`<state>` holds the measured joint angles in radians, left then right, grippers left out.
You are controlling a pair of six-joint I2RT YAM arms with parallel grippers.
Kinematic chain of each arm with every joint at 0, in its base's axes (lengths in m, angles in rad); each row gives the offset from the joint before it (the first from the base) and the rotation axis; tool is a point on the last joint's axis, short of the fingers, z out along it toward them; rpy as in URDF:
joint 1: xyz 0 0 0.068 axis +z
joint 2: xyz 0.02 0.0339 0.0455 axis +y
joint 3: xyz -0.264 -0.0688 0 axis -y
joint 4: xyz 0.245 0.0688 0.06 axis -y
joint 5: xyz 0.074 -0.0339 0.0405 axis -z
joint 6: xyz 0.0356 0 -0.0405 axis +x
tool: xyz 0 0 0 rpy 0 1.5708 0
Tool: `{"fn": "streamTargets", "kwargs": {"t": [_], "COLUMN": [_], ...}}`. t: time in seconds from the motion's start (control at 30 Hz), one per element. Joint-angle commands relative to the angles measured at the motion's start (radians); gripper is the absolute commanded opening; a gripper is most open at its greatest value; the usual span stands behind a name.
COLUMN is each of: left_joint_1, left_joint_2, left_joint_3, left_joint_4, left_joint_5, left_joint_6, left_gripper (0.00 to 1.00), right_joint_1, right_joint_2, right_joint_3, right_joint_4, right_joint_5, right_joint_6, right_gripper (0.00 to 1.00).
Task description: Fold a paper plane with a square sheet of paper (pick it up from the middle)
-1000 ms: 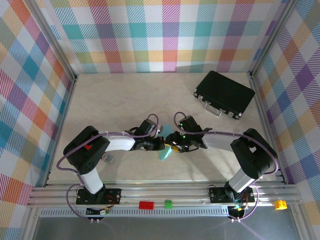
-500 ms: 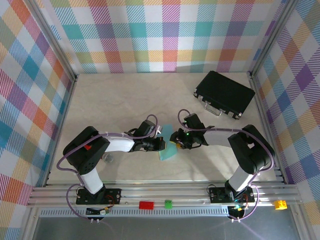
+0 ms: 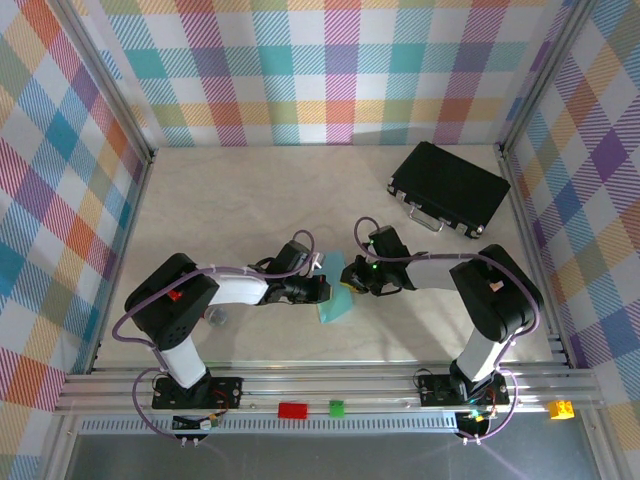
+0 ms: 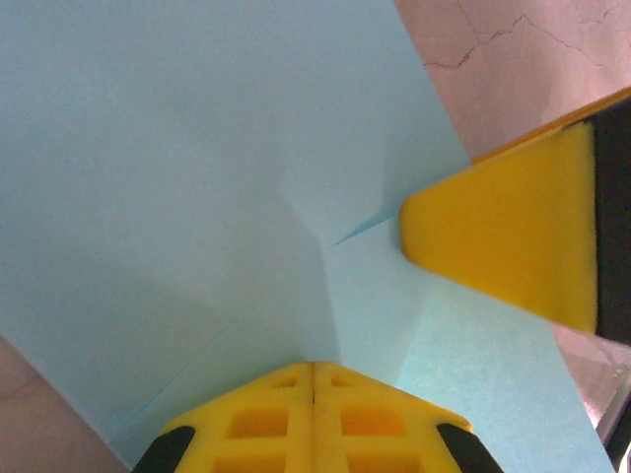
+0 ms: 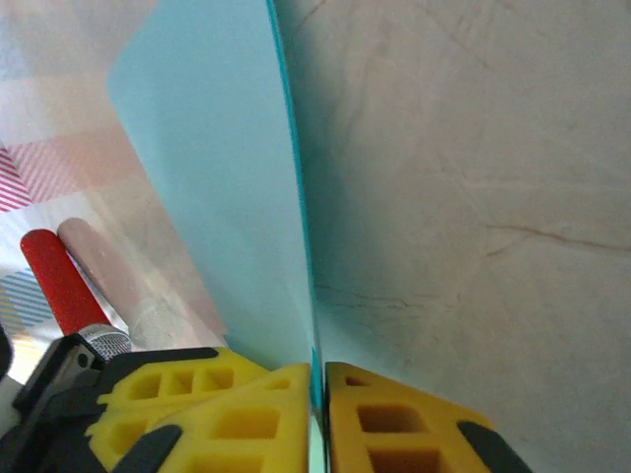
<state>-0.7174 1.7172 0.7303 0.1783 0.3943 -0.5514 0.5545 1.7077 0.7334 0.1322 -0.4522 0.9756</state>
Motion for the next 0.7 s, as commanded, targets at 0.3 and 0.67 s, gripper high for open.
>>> {"fn": "streamTargets", "kwargs": {"t": [0.3, 0.67], "left_joint_1": [0.015, 0.047], "left_joint_2": [-0.125, -0.384], "left_joint_3": [-0.007, -0.078], "left_joint_4": [-0.056, -0.137], "left_joint_5": [0.026, -0.18], "left_joint_6": [-0.033, -0.06], "left_gripper": [0.13, 0.28], "right_joint_1": [-0.026, 0.074], "right_joint_2": [-0.055, -0.311], "right_joint_3": [-0.027, 0.26], "right_joint_4": [0.021, -0.709], "right_joint_5": [-0.021, 0.578], "right_joint_6": [-0.072, -0.533], "right_gripper": [0.05, 0.06]}}
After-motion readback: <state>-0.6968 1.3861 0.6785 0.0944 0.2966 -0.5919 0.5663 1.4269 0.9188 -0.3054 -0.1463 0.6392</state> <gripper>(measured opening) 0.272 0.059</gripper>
